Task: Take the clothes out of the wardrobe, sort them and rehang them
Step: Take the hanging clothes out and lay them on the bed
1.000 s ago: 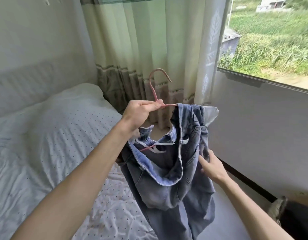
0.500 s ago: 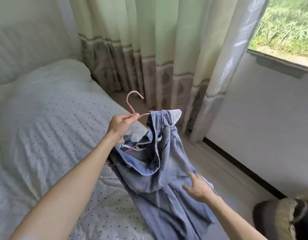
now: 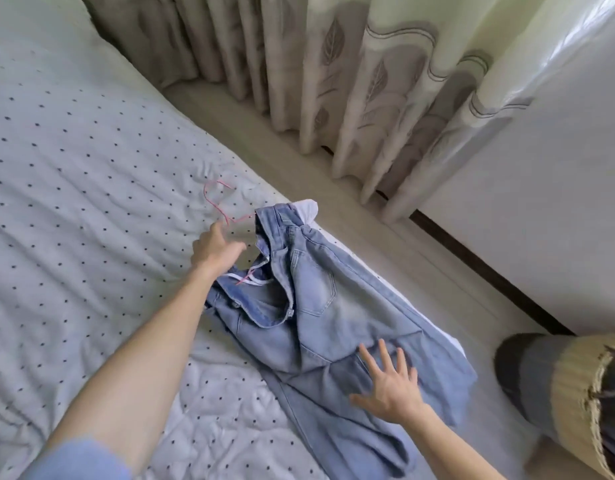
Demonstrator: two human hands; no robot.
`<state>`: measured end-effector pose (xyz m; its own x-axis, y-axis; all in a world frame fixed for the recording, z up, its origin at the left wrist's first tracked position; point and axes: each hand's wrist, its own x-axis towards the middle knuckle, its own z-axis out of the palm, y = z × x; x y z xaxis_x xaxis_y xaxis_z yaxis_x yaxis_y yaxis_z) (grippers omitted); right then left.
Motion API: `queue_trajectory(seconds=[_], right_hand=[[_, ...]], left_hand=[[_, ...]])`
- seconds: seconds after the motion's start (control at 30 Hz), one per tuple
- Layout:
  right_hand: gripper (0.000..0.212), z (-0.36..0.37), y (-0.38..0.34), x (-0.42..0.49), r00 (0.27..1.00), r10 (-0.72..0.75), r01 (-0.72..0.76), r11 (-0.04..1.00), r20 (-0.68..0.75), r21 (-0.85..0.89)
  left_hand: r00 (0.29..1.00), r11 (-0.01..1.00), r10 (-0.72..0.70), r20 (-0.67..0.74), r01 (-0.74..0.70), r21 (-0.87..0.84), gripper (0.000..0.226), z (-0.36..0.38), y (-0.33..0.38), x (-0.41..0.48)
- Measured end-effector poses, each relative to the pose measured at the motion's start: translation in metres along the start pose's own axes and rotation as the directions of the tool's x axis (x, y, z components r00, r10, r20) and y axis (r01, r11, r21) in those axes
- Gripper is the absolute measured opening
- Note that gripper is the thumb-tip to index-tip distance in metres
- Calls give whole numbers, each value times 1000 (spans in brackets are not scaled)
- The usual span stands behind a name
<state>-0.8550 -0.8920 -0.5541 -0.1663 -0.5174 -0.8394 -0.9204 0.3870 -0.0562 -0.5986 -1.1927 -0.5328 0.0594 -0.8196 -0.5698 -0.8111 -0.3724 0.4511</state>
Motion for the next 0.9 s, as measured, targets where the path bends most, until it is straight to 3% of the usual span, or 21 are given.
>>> queue_trajectory(seconds=[0.07,0.13,0.2,0.27,0.37,0.5,0.63,0.73,0.83,0.9], right_hand=[[102,9,-1,6,1000,11,-11,999,20,-32],[104,17,-2,11,1000,16,-15,998,14,-61],[103,21,-1,14,1000,10,-9,996,6,-84],[98,21,2,16,1000,0,0,995,7,-100],[79,10,7,14,1000,-18,18,995,0,-103],[61,-18,20,-6,997,-56,58,998,-60,32],[56,-47,50,-62,962,-62,112,978,-266,175],[50,-72,83,-133,887,-23,144,963,-462,229],[46,-83,125,-219,774,63,140,953,-630,267],[45,-76,156,-275,684,141,118,947,-716,300]], left_hand=[[999,977,36,-23,-30,210,85,24,-8,5],[984,910,175,16,-168,378,80,60,-18,-9],[939,832,326,108,-339,439,79,104,-30,-36],[900,778,387,199,-435,454,82,140,-43,-65],[911,753,285,300,-406,518,81,161,-52,-88],[922,624,113,371,-357,695,74,143,-21,-91],[910,604,112,399,-382,699,51,117,50,-123],[839,572,226,495,-525,630,48,116,109,-172],[724,441,435,535,-689,575,48,130,166,-240],[605,325,576,550,-786,525,51,143,204,-296]])
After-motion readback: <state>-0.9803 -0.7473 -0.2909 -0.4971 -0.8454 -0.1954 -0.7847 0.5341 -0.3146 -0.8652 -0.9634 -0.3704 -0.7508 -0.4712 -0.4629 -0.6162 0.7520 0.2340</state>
